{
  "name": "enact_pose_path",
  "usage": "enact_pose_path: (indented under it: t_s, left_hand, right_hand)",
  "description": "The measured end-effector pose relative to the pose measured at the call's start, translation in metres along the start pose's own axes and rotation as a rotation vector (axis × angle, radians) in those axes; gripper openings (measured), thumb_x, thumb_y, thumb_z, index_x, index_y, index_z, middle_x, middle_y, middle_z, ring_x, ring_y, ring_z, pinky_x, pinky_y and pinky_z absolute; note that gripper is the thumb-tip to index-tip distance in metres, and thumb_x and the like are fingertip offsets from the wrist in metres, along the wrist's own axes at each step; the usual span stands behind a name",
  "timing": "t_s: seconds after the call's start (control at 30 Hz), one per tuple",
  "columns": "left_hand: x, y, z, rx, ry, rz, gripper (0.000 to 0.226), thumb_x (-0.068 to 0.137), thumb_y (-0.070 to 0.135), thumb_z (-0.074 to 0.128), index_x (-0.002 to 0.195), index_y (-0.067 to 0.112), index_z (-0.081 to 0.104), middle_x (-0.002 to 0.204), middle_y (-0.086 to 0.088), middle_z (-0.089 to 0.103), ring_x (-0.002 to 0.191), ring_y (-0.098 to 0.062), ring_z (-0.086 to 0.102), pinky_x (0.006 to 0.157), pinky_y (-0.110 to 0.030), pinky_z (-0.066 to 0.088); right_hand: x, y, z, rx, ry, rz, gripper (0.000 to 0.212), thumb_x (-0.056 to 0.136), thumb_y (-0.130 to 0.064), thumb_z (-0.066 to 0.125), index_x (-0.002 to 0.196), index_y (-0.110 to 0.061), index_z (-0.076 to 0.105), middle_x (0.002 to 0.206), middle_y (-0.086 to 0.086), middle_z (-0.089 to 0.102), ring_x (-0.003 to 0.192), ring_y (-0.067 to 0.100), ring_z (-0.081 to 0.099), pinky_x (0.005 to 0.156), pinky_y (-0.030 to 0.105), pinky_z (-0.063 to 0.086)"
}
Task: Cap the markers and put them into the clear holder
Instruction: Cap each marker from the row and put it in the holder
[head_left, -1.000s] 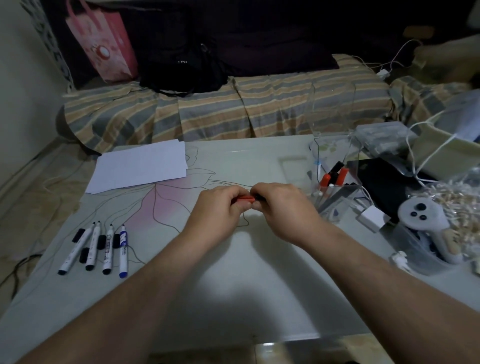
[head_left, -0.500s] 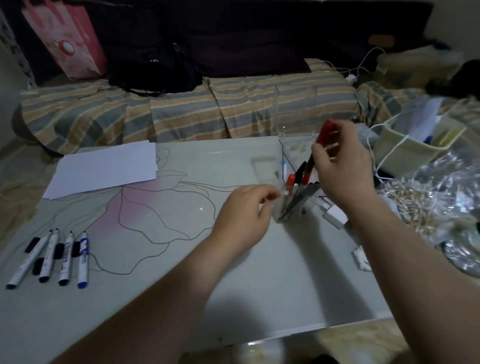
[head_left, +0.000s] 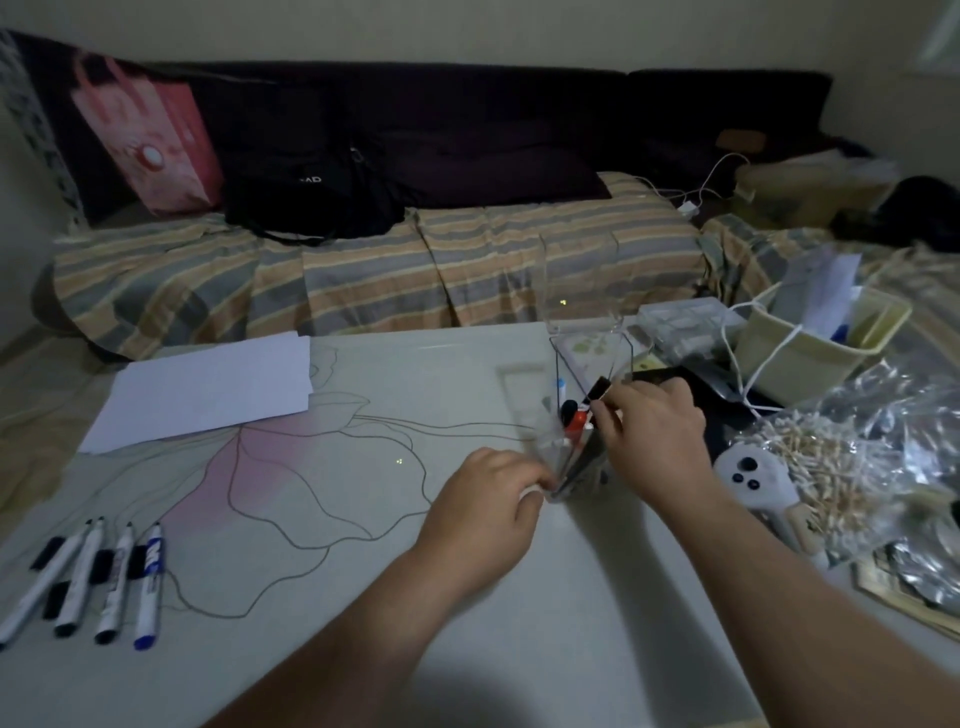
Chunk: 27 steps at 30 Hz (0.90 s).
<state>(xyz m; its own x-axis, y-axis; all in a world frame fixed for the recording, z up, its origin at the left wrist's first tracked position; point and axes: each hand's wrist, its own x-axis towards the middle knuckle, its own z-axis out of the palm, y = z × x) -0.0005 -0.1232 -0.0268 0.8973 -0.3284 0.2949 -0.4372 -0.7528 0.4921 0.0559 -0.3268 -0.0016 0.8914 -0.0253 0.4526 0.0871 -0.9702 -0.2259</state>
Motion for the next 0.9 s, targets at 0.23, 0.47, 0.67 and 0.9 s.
enact_pose_path:
  t_s: [0.23,0.47,0.67,0.9]
  left_hand:
    - [-0.005,-0.004,-0.008,-0.021,0.014,0.006,0.023,0.095,0.023,0.054,0.109,0.033,0.069,0.116,0.018,0.067,0.111,-0.009,0.049,0.094,-0.016,0.032]
    - [-0.017,-0.051,-0.027,0.051,-0.035,-0.091,0.019,0.090,0.028,0.059,0.103,0.036,0.071,0.111,0.020,0.067,0.108,-0.010,0.053,0.100,-0.026,0.041]
    - [-0.054,-0.115,-0.080,0.112,-0.026,-0.368,0.021,0.090,0.022,0.061,0.101,0.033,0.075,0.103,0.014,0.070,0.100,-0.013,0.057,0.088,-0.028,0.047]
    - [-0.130,-0.189,-0.151,0.097,0.061,-0.682,0.025,0.094,0.015,0.059,0.104,0.028,0.077,0.099,0.014,0.068,0.089,-0.009,0.062,0.081,-0.021,0.045]
  right_hand:
    - [-0.006,-0.018,-0.008,0.076,0.073,-0.022,0.021,0.097,-0.032,0.061,0.111,-0.023,0.074,0.117,0.001,0.064,0.103,0.029,0.046,0.079,0.041,0.041]
    - [-0.038,-0.066,-0.010,0.231,-0.033,-0.210,0.026,0.091,-0.018,0.058,0.110,-0.019,0.075,0.107,-0.001,0.062,0.101,0.022,0.053,0.091,0.036,0.047]
    - [-0.056,-0.115,0.003,0.301,-0.261,-0.316,0.033,0.094,-0.019,0.055,0.123,-0.023,0.069,0.118,-0.003,0.058,0.109,0.019,0.057,0.093,0.029,0.045]
    - [-0.074,-0.198,0.047,0.353,-0.476,-0.443,0.036,0.093,-0.020,0.051,0.125,-0.027,0.066,0.126,-0.003,0.055,0.110,0.023,0.060,0.092,0.036,0.050]
